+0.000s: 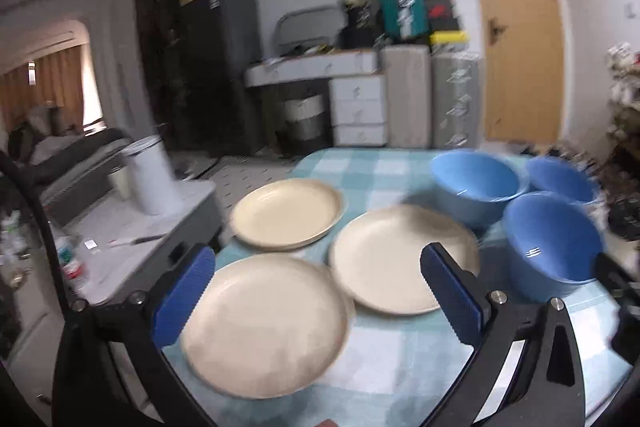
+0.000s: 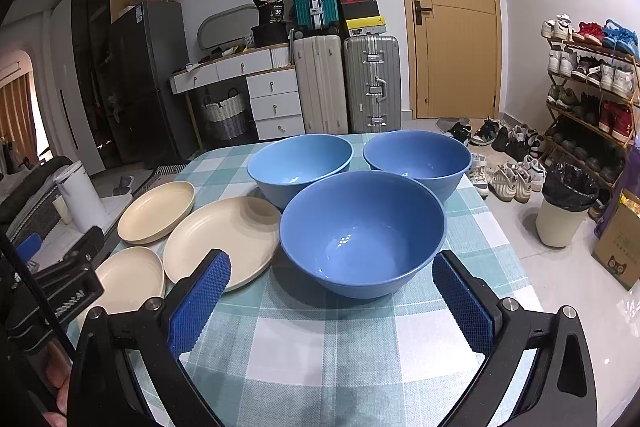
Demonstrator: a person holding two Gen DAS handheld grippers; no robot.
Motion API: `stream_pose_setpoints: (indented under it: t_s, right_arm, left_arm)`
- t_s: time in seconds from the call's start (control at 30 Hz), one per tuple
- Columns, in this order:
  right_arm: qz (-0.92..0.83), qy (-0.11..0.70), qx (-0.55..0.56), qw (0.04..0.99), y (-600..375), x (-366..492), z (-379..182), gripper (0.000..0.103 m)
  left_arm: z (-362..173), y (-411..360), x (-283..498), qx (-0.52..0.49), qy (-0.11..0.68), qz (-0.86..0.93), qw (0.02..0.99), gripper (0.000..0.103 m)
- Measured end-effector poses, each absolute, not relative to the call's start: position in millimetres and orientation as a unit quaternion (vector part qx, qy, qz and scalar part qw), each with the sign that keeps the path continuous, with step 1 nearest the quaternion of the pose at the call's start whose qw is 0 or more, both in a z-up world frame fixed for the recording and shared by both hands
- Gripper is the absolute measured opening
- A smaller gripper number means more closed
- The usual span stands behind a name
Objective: Organize plates and bowls
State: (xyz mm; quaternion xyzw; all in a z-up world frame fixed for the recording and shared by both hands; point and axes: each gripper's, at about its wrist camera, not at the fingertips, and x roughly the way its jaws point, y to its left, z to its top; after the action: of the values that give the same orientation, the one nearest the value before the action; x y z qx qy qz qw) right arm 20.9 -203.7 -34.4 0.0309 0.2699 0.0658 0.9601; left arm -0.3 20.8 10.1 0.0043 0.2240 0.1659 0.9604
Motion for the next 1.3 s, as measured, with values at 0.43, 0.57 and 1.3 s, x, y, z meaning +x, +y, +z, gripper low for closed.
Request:
stream_pose_setpoints:
  t_s: [0.43, 0.57, 1.3]
  right_arm:
    - [0.067, 0.267, 0.032, 0.961, -204, 20, -35, 0.103]
    - [0.067, 0.269, 0.032, 0.96, -204, 20, -36, 0.103]
    - [0.063, 0.261, 0.03, 0.963, -207, 20, -38, 0.103]
  left_arm:
    - [5, 13, 9, -0.019, 0.263, 0.074, 0.962, 0.103]
    - [6, 26, 1, -0.088, 0.247, 0.055, 0.964, 0.103]
    - [0, 6, 20, 0.02, 0.298, 0.078, 0.951, 0.103]
